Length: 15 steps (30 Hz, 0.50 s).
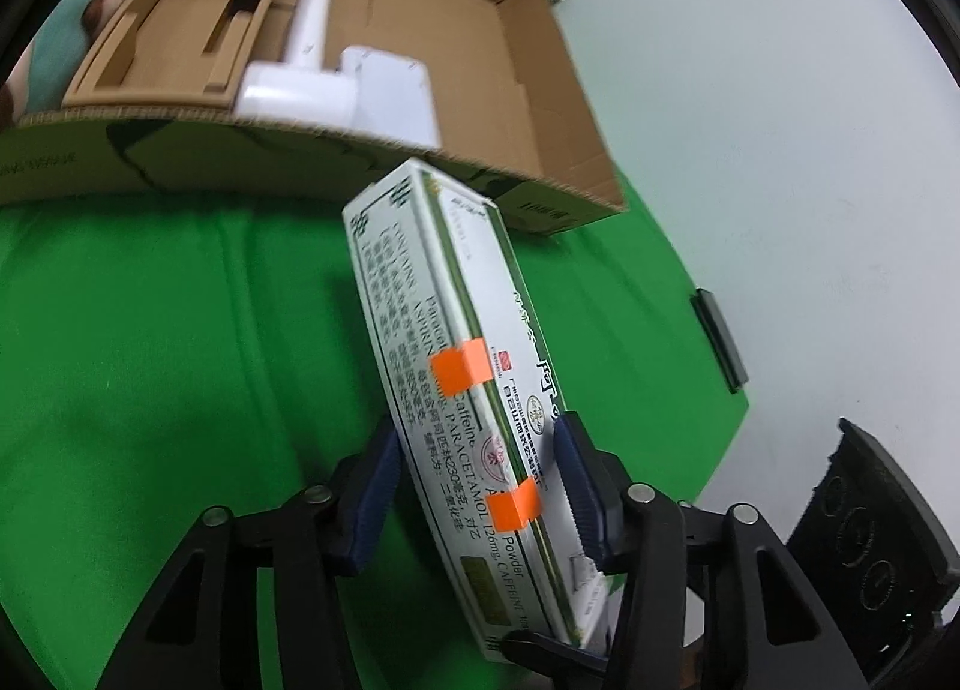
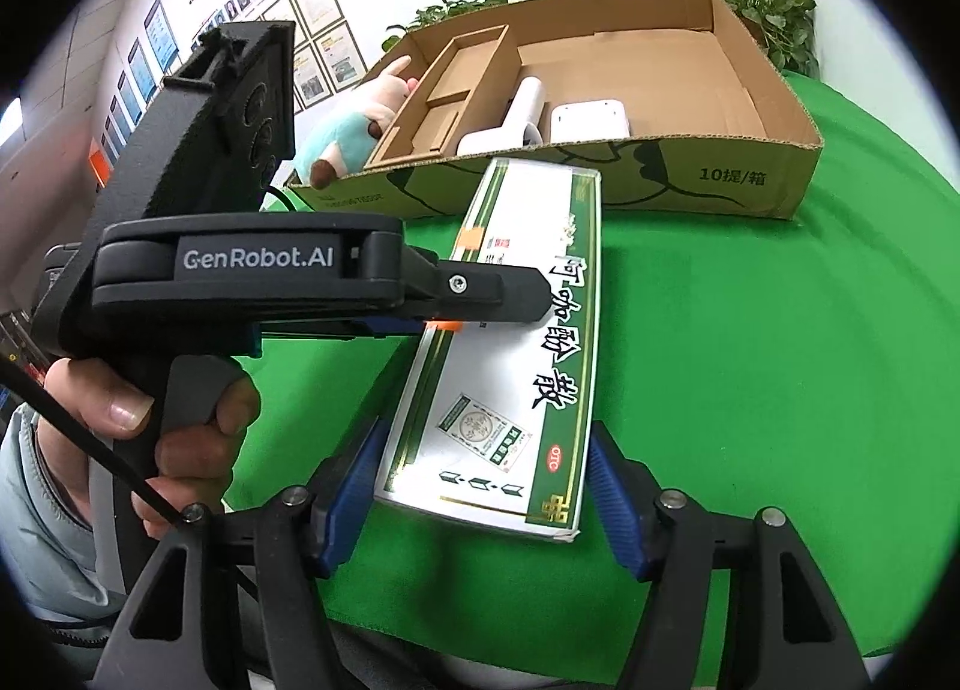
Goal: Organize objects
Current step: 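Lift the medicine box with the right gripper and carry it over the box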
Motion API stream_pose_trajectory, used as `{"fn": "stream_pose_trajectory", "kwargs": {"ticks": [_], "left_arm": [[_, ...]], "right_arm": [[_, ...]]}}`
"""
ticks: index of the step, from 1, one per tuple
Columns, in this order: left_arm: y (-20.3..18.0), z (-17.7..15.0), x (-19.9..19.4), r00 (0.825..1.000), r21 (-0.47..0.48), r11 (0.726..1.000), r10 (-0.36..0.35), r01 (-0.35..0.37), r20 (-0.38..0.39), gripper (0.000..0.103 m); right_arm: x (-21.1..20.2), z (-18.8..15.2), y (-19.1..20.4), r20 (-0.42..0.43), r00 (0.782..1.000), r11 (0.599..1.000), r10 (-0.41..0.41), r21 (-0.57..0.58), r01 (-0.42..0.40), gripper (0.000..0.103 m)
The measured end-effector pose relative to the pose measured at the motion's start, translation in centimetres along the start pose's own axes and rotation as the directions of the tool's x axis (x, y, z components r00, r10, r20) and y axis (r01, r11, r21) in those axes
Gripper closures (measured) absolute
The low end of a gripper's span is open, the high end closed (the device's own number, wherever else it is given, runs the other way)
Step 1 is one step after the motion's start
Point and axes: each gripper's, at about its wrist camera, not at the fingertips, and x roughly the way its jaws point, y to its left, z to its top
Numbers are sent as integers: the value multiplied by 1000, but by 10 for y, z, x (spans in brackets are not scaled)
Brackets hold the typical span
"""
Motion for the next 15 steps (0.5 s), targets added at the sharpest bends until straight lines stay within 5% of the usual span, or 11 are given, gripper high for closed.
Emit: {"fn": "stream_pose_trajectory", "kwargs": {"ticks": [15], "left_arm": [[-51,29,-51,992,133,991,9,-26,125,60]], "right_arm": [[-28,29,12,137,991,998,-6,-53,14,39]]}}
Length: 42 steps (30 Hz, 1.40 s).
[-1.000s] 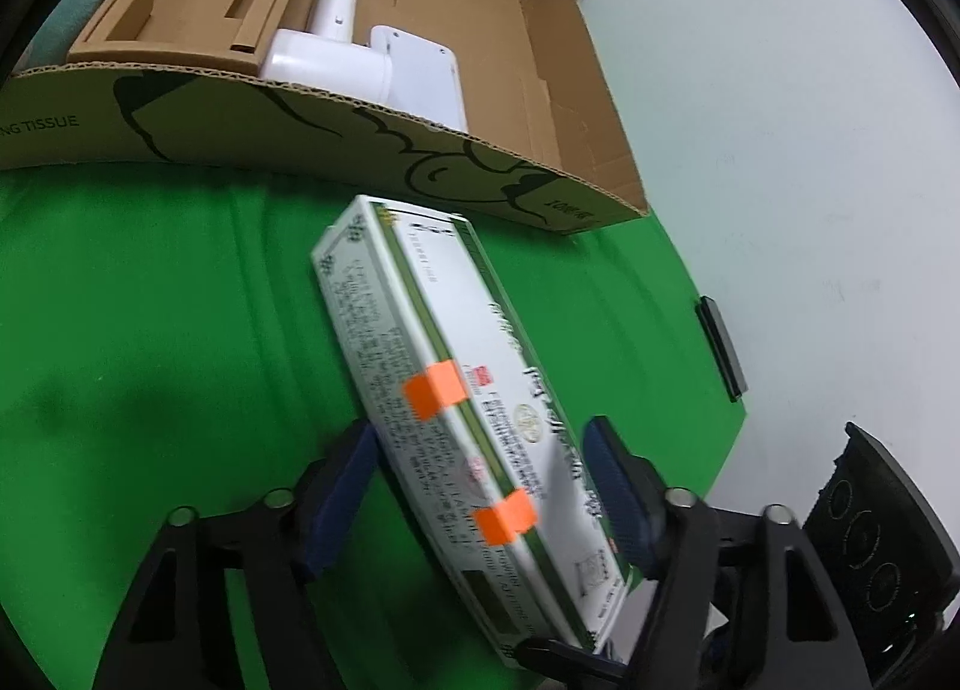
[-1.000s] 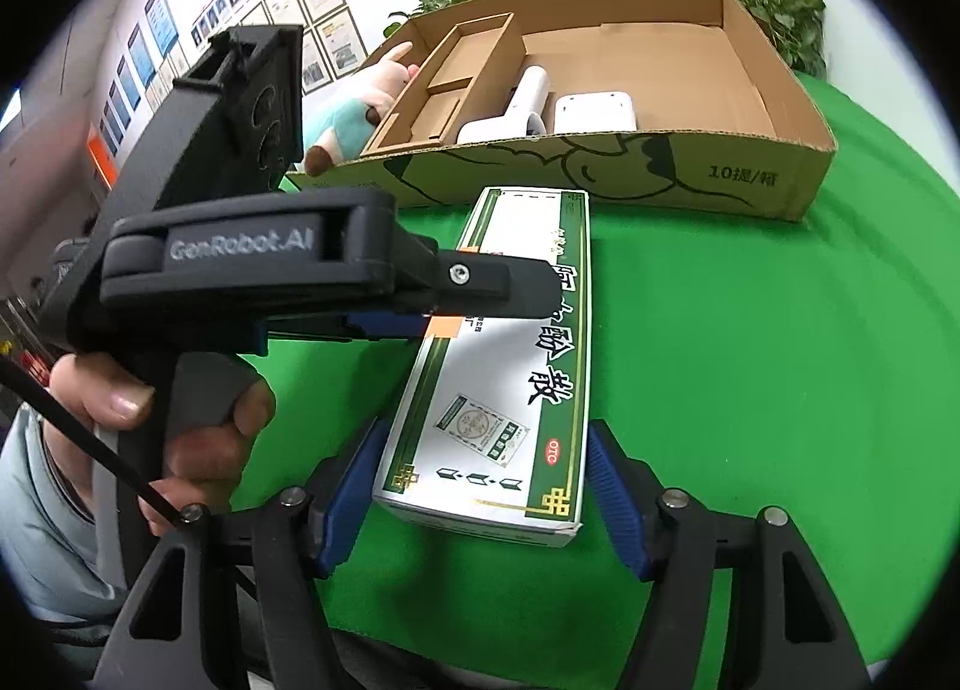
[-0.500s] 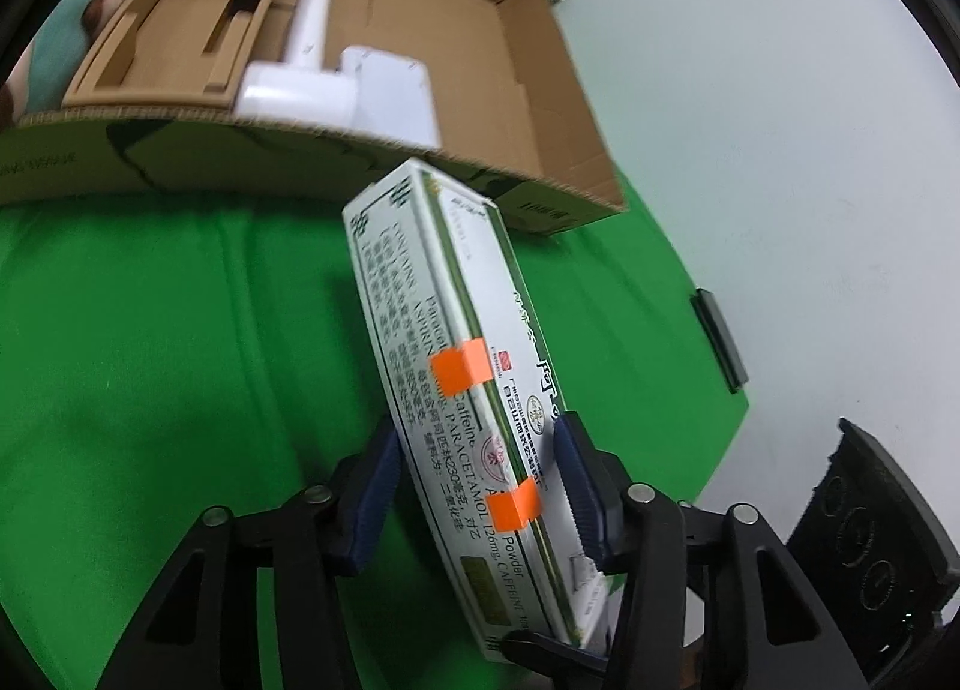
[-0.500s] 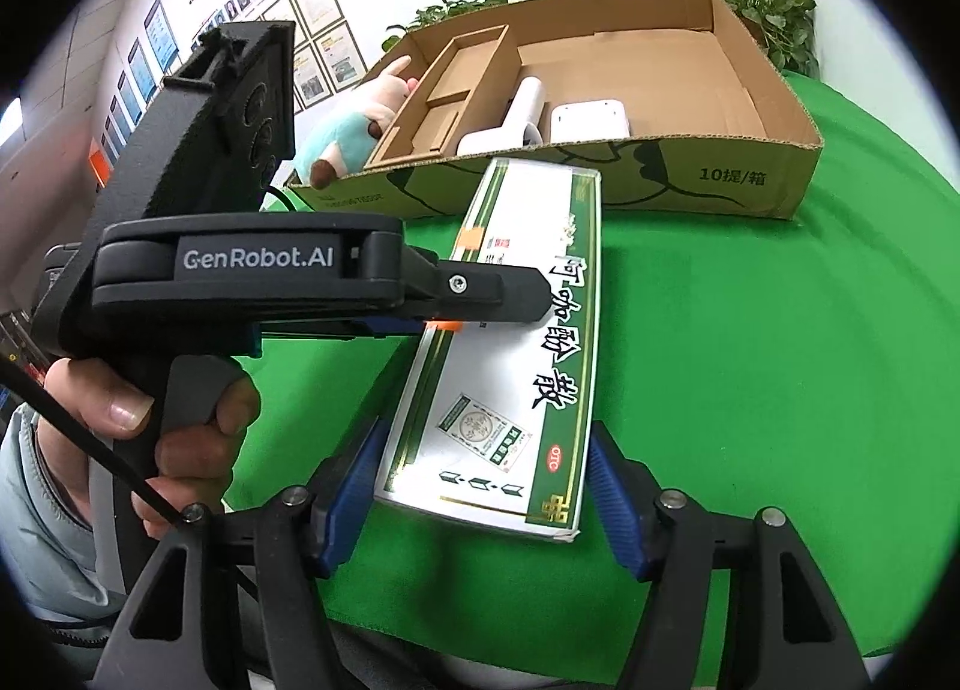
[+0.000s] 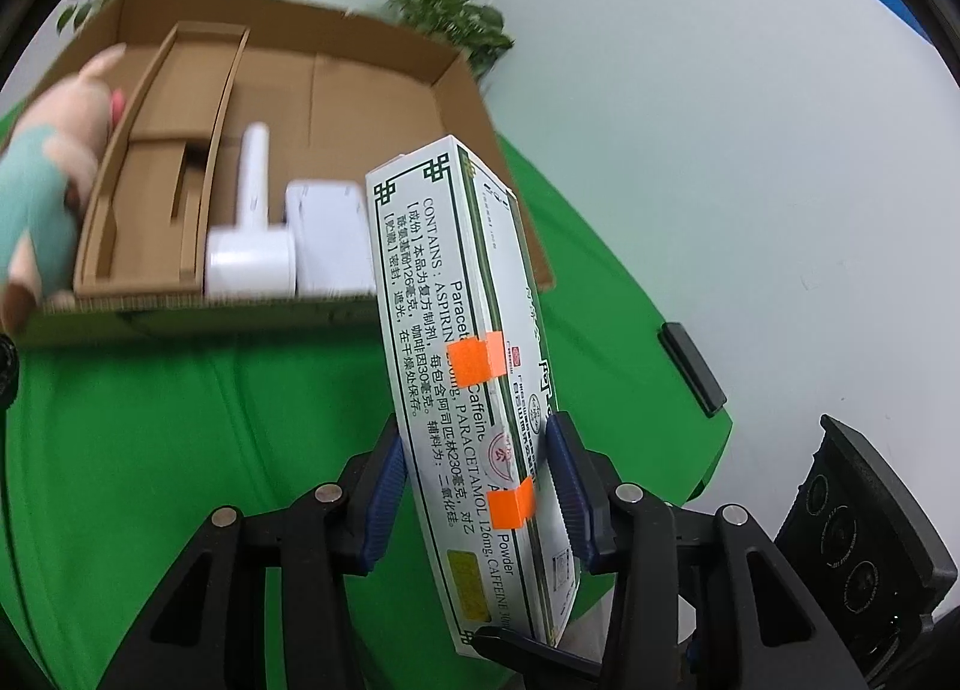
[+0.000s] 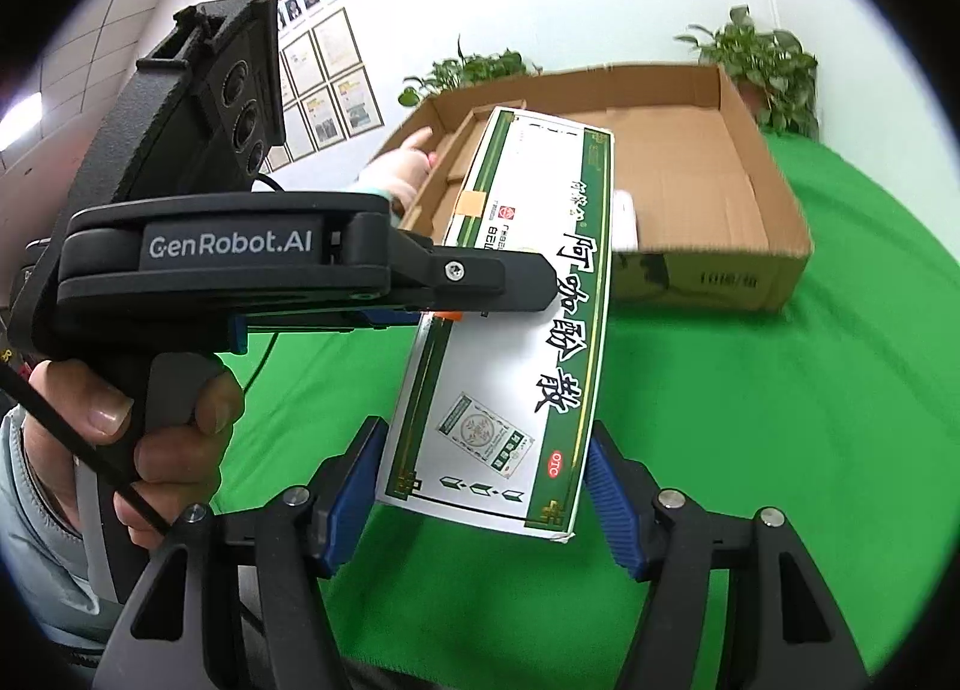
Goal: Organize objects
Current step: 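Lift the medicine box with the right gripper and carry it over the box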
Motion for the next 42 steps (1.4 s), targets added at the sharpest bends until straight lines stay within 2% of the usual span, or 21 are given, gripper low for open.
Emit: {"fn": "stream_pose_trajectory", "kwargs": {"ticks": [8,15,21,33,42], "left_arm": [[-23,43,-25,995,82,996,25,-33,95,61],[-48,88,-46,984,165,983,45,-74,174,62],[-63,119,-60,975,198,976,49,-92,215,62],[-67,175,-52,977,189,977,61,-101,207,62],[-50,209,-20,984,168,983,46,-75,171,62]], "right_arm": [[-8,39,-1,91,996,1000,3,-25,-1,39],[-9,76,-5,160,987,999,4,-44,3,40],[-11,108,-13,209,978,999,19,-54,-8,40],[14,143,-30,182,983,999,32,-49,-23,40],[29,162,-41,126,991,999,31,-37,-27,40]]}}
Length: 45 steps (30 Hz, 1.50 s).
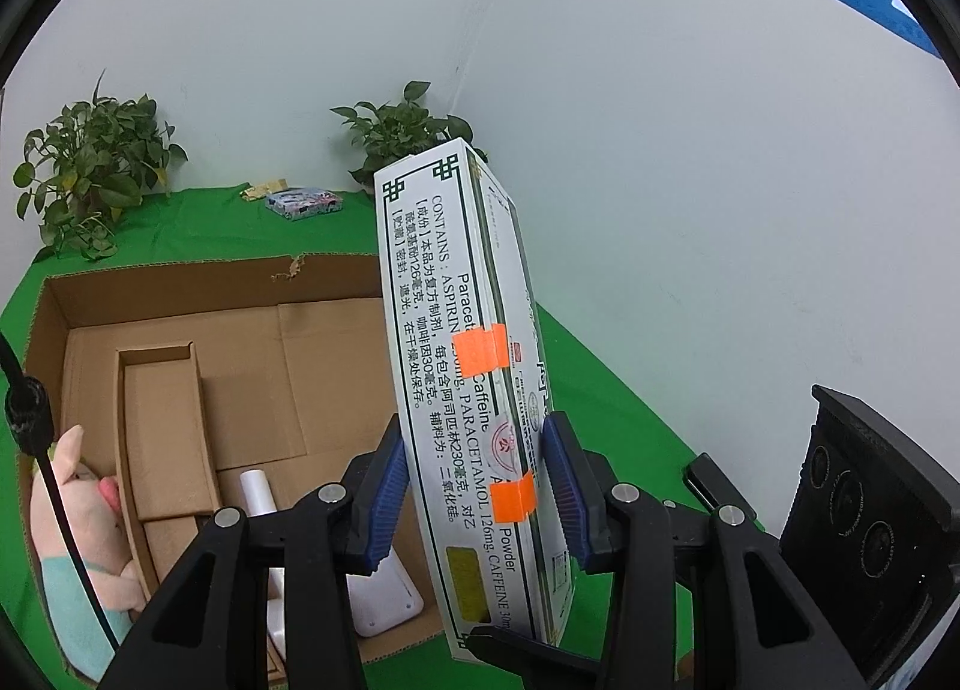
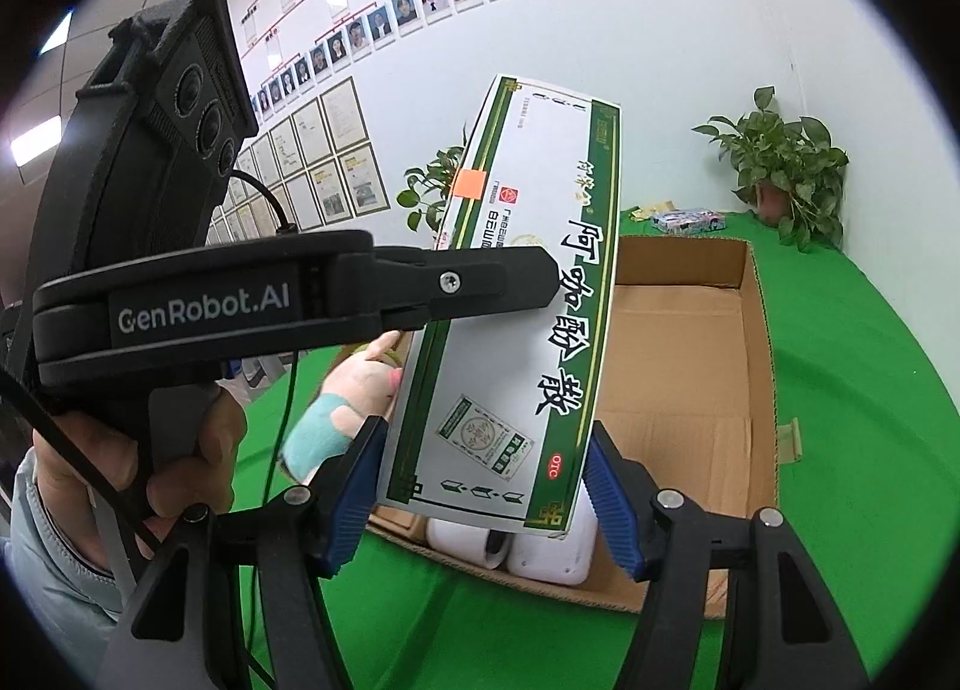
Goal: Organize objects
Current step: 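Lift the medicine box with the right gripper and carry it over the box, then lower the medicine box beside the white device and open the right gripper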
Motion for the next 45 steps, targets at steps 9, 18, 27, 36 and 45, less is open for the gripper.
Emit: {"fn": "stream_pose_trajectory", "kwargs": {"ticks": [9,18,27,36,45], "left_arm": [[32,-12,78,993,-83,996,-29,20,-114,63],[72,-53,170,958,-222,974,-102,42,-267,63],[77,-75,215,926,-254,967,-123,30,-356,60],[69,-72,217,930,-229,973,-88,4,-357,55],[65,-74,155,970,-125,979,132,-159,-202,53]], "right_arm": [[36,-4,-38,-110,994,998,8,64,-1,40],[82,-47,-79,-289,957,990,-3,134,43,40],[108,-71,-94,-414,908,983,-61,132,126,40],[108,-73,-86,-464,872,980,-157,34,195,40],[98,-75,-79,-449,881,983,-150,28,182,38]]}}
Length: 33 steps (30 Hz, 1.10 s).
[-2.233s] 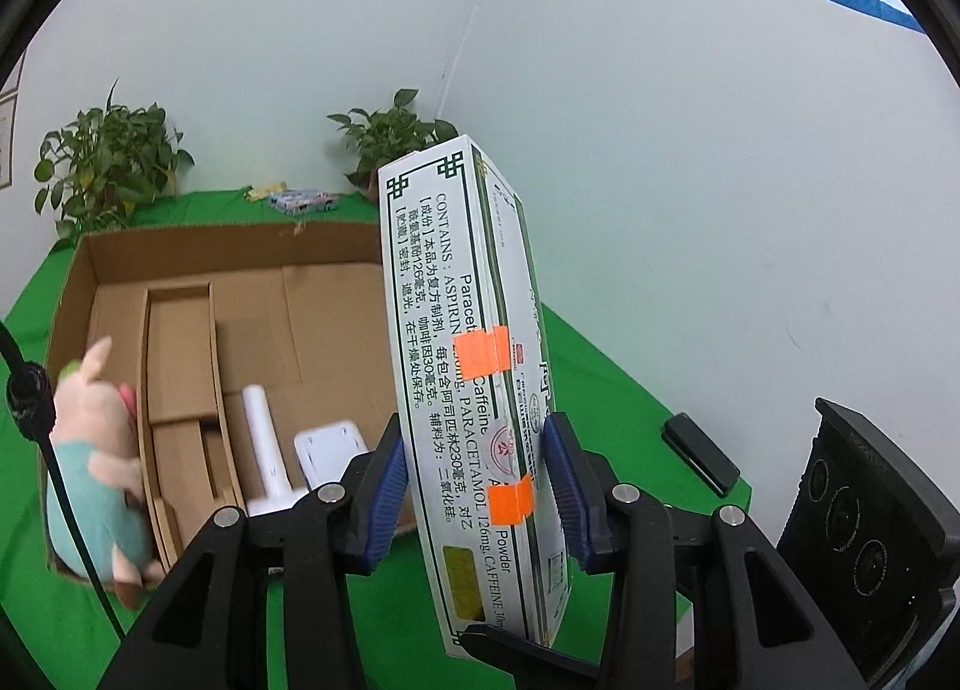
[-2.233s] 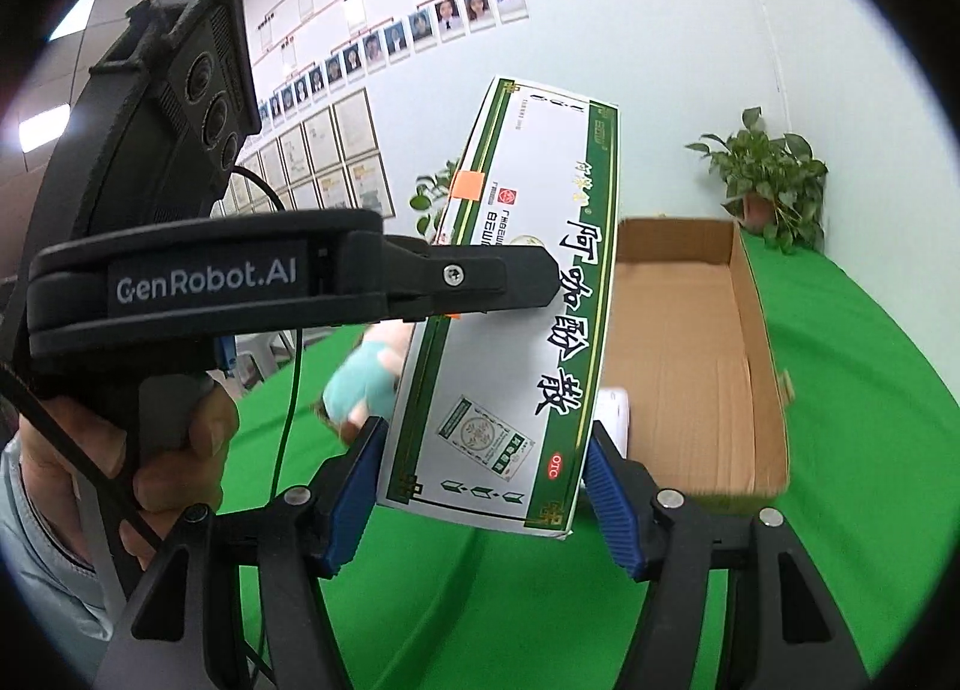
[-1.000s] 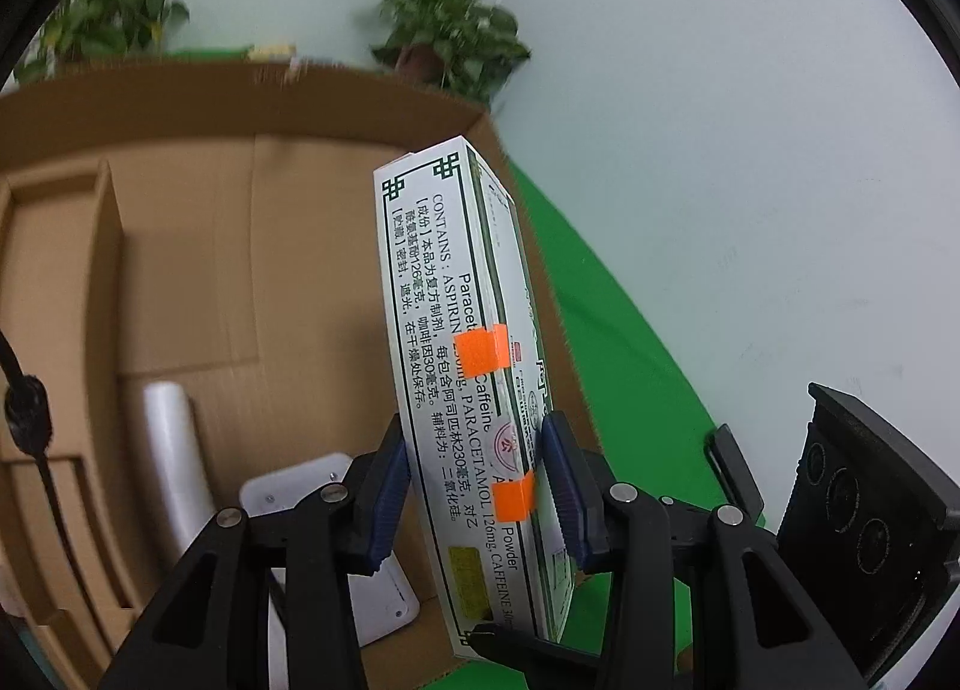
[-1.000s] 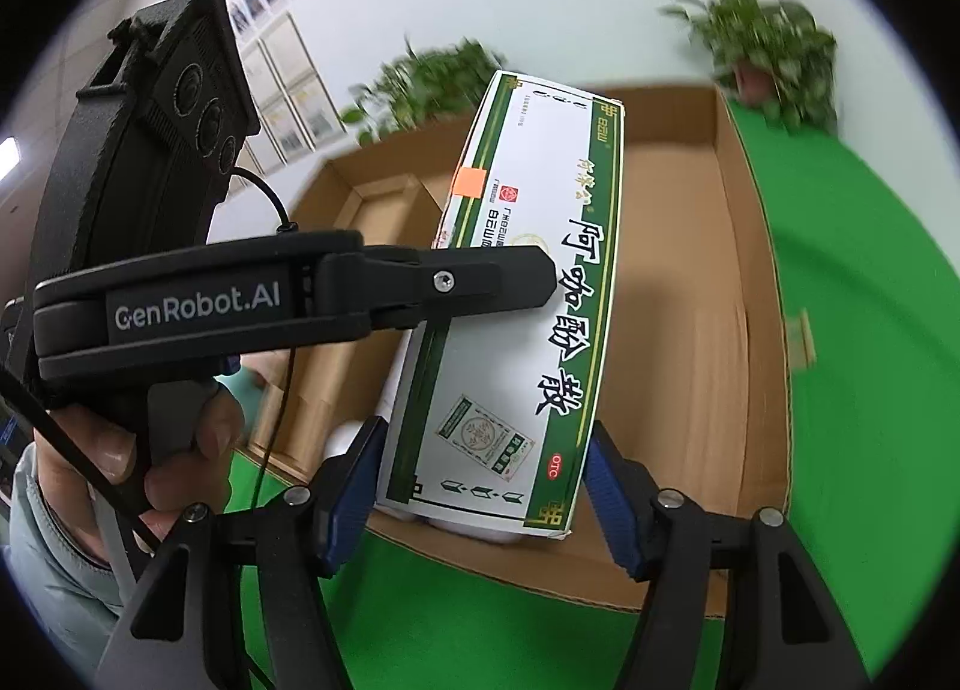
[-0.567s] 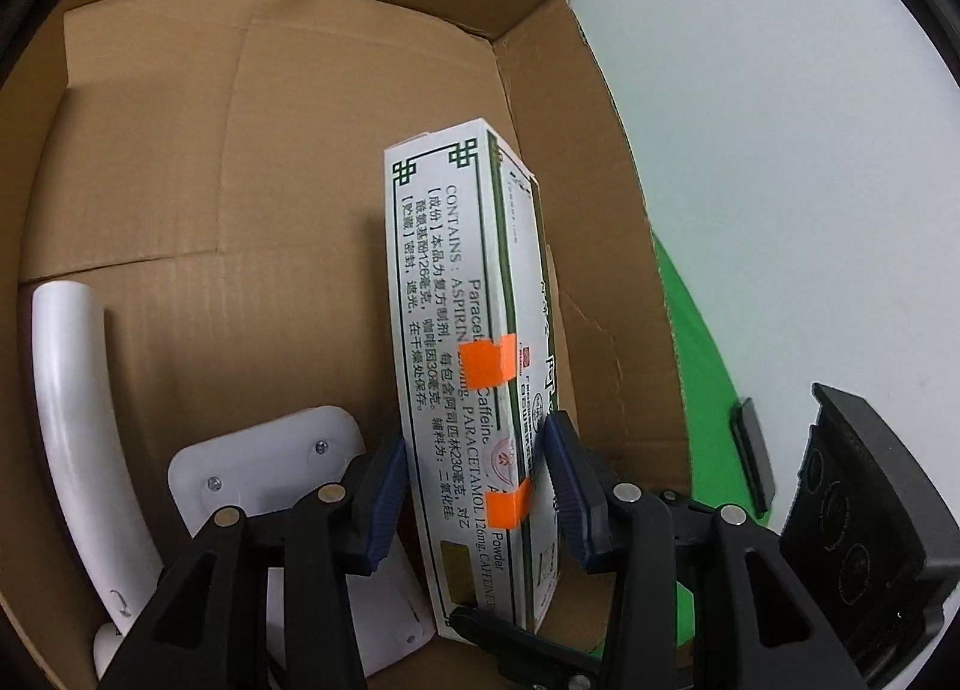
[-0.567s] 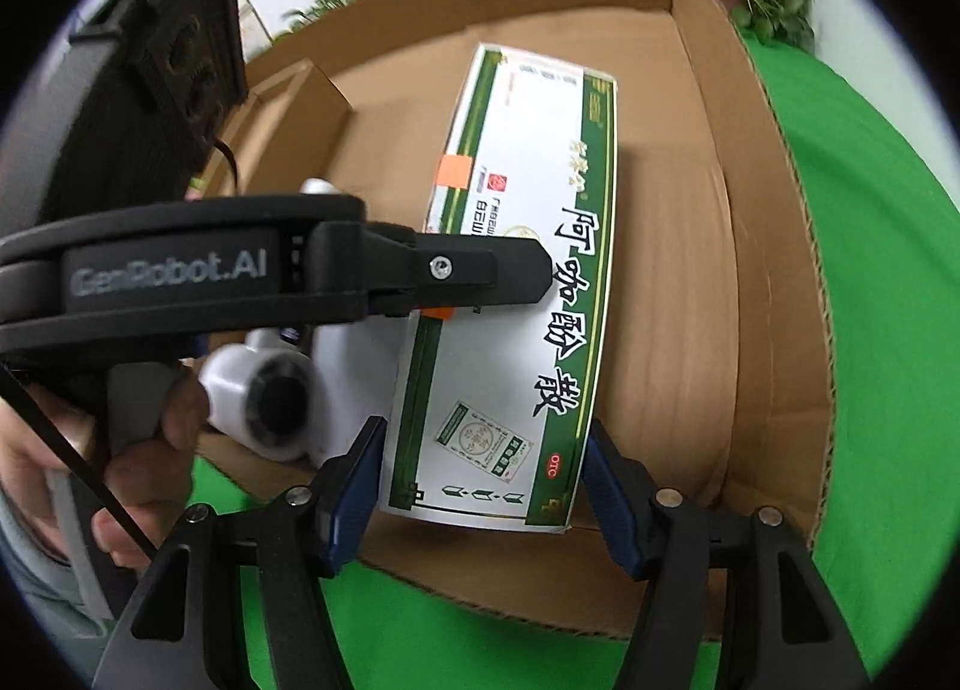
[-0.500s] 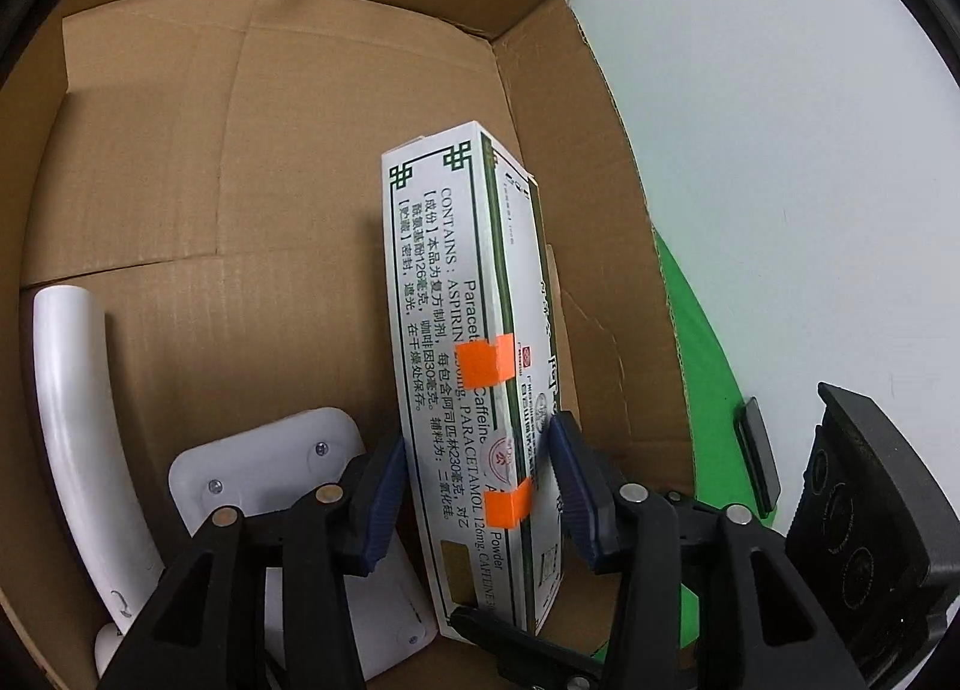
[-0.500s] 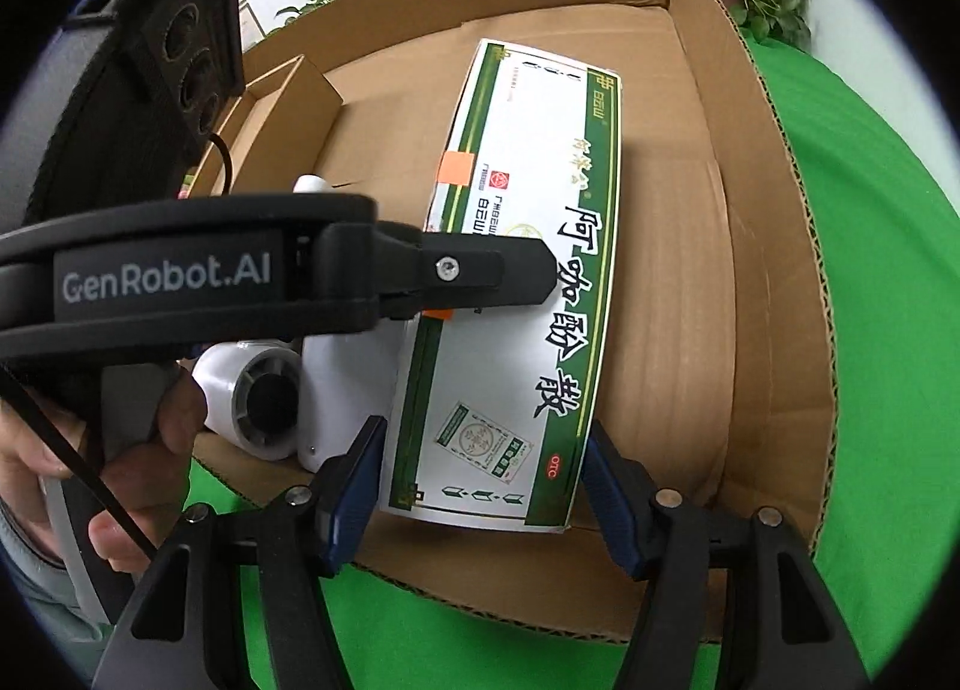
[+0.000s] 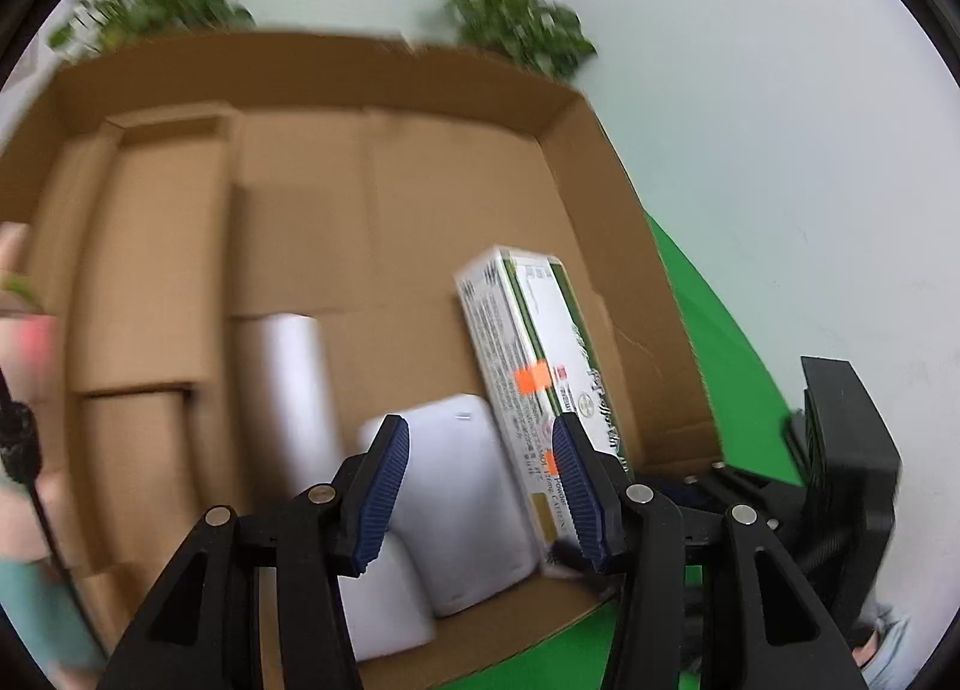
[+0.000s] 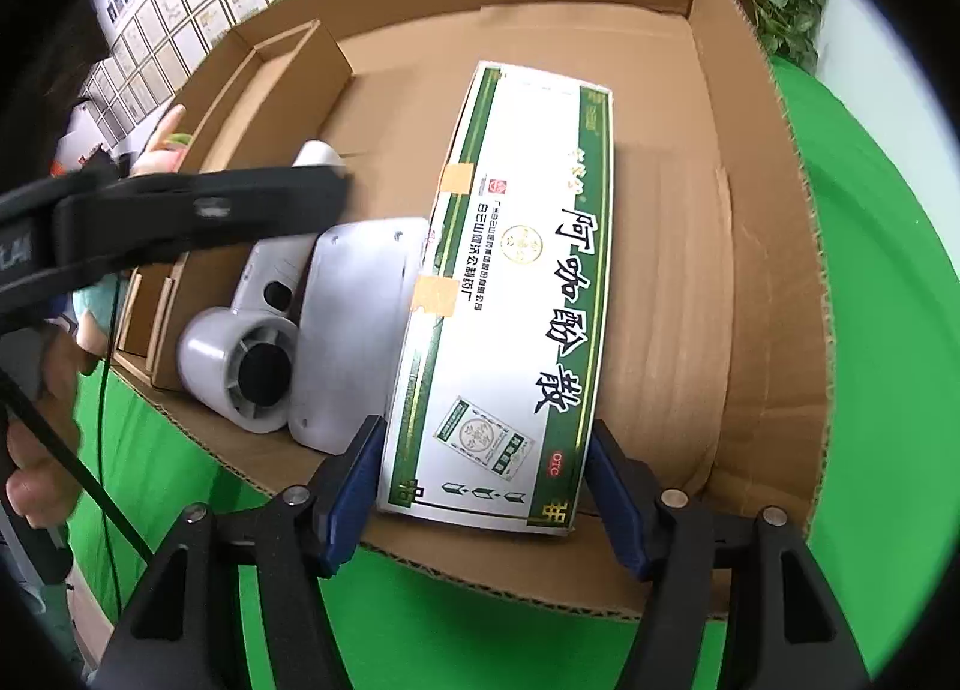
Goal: Organize objects
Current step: 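Lower the medicine box beside the white device and open the right gripper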
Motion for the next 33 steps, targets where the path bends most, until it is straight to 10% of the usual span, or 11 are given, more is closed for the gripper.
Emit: {"fn": "stream_pose_trajectory", "kwargs": {"ticks": [12,23,26,33], "left_arm": [[12,-16,-25,995,-24,998,67,-65,70,50],[52,-57,-95,987,2,993,120,-121,107,49],[53,-66,-103,966,9,978,204,-208,158,37],[61,-108,-132,858,-36,924,368,-381,359,0]], "right_arm": [[1,-1,13,1,995,995,-100,18,100,42],[3,-7,-2,-47,999,997,6,78,-2,41],[1,-11,2,-32,999,998,-30,51,31,25],[-35,-46,25,215,968,991,-130,66,118,0]]}}
